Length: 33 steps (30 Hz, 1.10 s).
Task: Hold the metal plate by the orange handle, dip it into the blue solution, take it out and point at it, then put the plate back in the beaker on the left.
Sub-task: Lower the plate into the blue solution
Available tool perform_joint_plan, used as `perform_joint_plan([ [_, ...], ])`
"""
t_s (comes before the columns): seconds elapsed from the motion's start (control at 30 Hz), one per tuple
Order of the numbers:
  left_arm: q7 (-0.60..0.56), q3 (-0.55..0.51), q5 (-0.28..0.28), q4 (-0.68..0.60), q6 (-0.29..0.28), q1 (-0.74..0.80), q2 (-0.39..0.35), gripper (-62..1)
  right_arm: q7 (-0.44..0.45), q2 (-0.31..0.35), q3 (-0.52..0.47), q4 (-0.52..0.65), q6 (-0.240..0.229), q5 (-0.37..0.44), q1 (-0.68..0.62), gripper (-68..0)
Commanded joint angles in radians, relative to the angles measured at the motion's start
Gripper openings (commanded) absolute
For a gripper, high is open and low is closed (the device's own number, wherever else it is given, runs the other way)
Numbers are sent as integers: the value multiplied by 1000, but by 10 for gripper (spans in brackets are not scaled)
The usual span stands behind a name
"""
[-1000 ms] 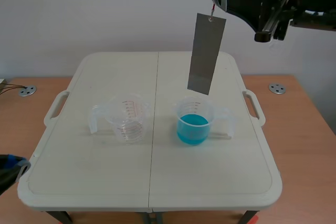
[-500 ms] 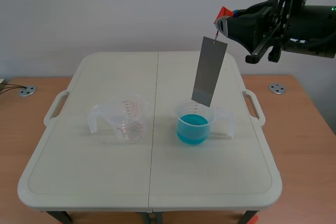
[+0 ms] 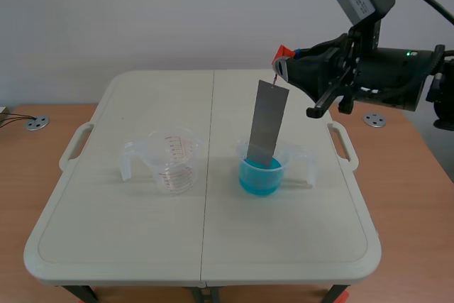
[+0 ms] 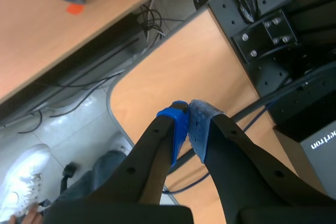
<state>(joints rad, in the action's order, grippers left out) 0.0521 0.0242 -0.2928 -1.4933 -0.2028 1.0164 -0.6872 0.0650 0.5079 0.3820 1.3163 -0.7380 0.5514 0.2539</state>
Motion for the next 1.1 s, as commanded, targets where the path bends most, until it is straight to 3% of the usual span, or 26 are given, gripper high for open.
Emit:
perform_joint_plan([
  [0.0, -10, 2, -2, -10, -3, 0, 3, -582, 26, -5, -6, -5, -8, -3, 20, -660],
  [0.3, -2, 10, -2, -5, -3, 0, 3, -582, 89, -38, 26, -82, -8, -77, 20, -660],
  [1.07, -2, 10, -2, -5, -3, 0, 3, -582, 120, -37, 70, -147, -8, -122, 20, -660],
])
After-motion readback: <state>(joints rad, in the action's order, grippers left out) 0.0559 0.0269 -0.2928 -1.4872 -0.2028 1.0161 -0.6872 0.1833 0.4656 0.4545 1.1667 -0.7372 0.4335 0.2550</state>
